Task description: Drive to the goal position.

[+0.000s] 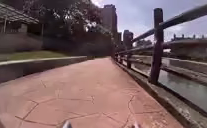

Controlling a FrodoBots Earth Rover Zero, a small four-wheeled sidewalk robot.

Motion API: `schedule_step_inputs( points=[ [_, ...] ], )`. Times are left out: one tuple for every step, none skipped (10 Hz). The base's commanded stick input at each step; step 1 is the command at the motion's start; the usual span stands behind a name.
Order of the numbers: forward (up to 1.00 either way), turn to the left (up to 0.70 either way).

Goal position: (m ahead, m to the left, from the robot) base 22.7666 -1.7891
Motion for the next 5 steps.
schedule_step_inputs(
  points=[
    [0.70, 0.00],
    [0.70, 0.00],
    [0.70, 0.00],
    [0.70, 0.00],
    [0.70, 0.00]
  ],
)
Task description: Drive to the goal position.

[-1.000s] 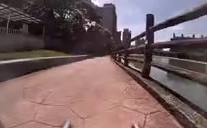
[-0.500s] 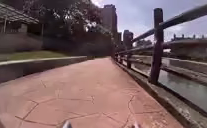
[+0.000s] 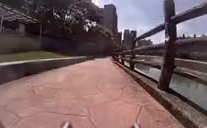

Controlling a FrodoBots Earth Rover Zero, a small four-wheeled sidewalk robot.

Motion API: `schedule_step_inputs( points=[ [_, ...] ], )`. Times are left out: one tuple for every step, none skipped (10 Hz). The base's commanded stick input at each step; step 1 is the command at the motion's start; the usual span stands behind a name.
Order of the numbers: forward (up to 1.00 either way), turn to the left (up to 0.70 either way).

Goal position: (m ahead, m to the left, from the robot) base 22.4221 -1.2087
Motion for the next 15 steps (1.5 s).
schedule_step_inputs(
  points=[
    [0.70, 0.00],
    [0.70, 0.00],
    [0.70, 0.00],
    [0.70, 0.00],
    [0.70, 0.00],
    [0.70, 0.00],
    [0.70, 0.00],
    [0.70, 0.00],
    [0.70, 0.00],
    [0.70, 0.00],
    [0.70, 0.00],
    [0.70, 0.00],
    [0.70, 0.00],
    [0.70, 0.00],
    [0.70, 0.00]
  ],
)
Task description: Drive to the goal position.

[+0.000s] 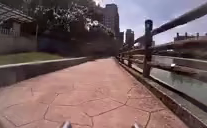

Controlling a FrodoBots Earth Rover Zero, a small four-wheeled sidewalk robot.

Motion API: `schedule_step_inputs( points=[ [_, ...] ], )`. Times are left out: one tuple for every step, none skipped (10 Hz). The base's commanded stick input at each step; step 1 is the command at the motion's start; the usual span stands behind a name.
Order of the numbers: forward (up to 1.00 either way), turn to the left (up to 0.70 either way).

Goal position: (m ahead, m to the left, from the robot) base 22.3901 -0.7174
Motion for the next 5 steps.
schedule_step_inputs(
  points=[
    [0.70, 0.00],
    [0.70, 0.00],
    [0.70, 0.00],
    [0.70, 0.00],
    [0.70, 0.00]
  ],
)
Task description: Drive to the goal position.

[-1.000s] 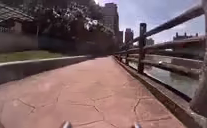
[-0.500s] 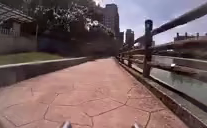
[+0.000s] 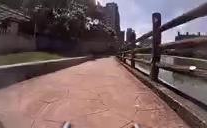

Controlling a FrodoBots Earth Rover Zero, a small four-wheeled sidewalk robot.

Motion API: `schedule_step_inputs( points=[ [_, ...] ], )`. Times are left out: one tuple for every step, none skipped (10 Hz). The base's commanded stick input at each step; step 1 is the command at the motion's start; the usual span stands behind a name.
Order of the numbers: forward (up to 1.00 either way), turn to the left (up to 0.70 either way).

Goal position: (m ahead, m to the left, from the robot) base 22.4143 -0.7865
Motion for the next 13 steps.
schedule_step_inputs(
  points=[
    [0.70, 0.00],
    [0.70, 0.00],
    [0.70, 0.00],
    [0.70, 0.00],
    [0.70, 0.00],
    [0.70, 0.00],
    [0.70, 0.00],
    [0.70, 0.00],
    [0.70, 0.00],
    [0.70, 0.00],
    [0.70, 0.00],
    [0.70, 0.00],
    [0.70, 0.00]
  ],
)
